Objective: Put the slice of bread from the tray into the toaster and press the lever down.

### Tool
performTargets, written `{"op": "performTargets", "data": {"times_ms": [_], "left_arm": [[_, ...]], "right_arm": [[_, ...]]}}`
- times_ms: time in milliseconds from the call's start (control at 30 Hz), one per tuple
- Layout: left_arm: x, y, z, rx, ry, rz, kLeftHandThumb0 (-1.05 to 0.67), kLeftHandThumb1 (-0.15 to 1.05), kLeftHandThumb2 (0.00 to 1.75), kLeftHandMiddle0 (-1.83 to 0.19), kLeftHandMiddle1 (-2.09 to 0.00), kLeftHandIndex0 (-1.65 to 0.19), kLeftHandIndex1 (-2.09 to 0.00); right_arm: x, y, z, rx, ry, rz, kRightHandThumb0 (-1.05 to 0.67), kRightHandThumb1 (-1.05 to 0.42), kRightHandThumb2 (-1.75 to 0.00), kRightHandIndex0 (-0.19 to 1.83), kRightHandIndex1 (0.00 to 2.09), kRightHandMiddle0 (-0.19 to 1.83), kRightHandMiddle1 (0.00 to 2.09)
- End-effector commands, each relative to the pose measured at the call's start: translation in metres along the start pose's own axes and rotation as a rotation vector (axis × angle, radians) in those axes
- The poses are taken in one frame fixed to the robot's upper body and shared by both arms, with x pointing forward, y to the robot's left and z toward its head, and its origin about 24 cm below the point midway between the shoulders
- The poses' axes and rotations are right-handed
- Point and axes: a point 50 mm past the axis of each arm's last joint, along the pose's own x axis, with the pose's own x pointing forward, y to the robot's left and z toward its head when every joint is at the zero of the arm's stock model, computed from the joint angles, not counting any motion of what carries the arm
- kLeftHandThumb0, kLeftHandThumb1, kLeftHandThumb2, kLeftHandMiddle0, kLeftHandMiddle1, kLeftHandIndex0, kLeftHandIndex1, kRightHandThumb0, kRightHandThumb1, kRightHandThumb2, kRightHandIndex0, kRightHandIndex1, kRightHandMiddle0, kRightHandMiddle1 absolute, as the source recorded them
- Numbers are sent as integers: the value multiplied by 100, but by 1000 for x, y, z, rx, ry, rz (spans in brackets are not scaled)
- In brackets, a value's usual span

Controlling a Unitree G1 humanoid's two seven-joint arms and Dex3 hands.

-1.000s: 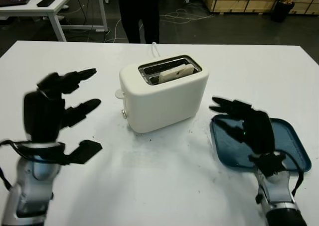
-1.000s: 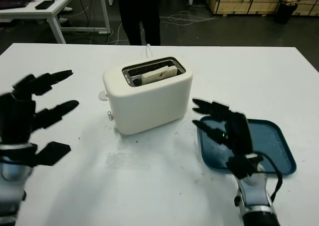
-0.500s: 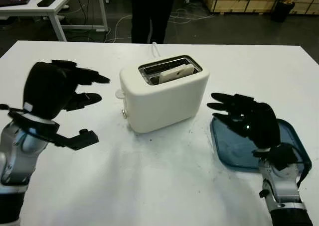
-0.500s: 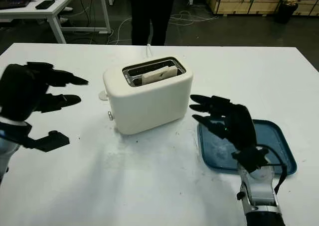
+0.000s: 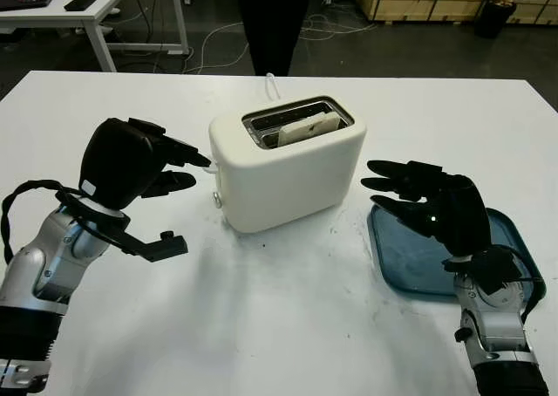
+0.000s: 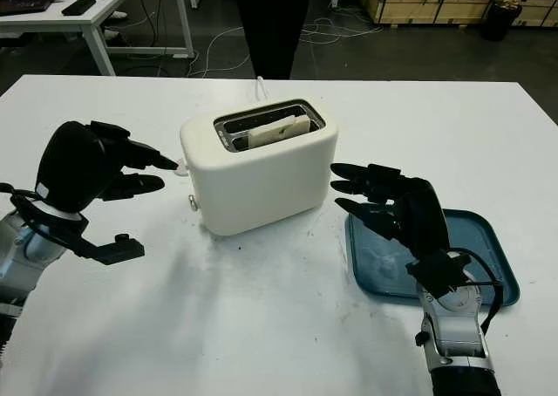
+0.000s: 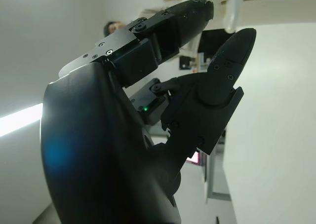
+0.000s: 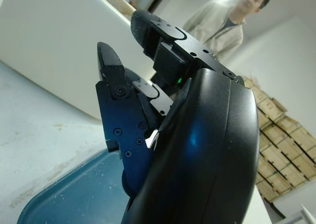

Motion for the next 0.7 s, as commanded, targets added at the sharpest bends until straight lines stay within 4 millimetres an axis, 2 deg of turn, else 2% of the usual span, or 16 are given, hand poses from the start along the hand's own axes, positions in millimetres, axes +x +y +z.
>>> {"op": "performTargets", "data": {"times_ms": [0, 500, 667], "left_arm": [[4, 0, -1, 26, -3, 6, -22, 63, 1, -121, -70, -134, -9], [13, 5, -7, 59, 6, 76, -19, 63, 0, -119, -74, -135, -6], [16, 6, -6, 59, 1, 78, -22, 62, 0, -120, -75, -136, -5]], "right_arm": [[2, -1, 1, -9, -20, 0, -19, -87, 0, 102, 8, 94, 0], [0, 5, -4, 9, -33, -8, -20, -87, 0, 101, 6, 94, 1], [0, 5, -4, 9, -44, -15, -18, -87, 0, 102, 6, 95, 1]]}}
